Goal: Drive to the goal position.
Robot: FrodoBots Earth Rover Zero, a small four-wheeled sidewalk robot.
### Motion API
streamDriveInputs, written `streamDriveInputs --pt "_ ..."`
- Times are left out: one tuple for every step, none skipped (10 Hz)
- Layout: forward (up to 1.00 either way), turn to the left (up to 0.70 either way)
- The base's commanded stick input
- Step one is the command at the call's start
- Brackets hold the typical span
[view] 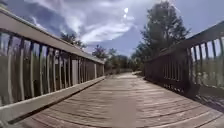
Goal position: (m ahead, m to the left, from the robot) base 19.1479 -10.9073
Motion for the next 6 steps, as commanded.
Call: streamDriveInputs --pt "0.70 0.00" --pt "0.70 0.00" --pt "0.70 0.00" --pt "0.70 0.00" --pt "0.70 0.00" --pt "0.70 0.00"
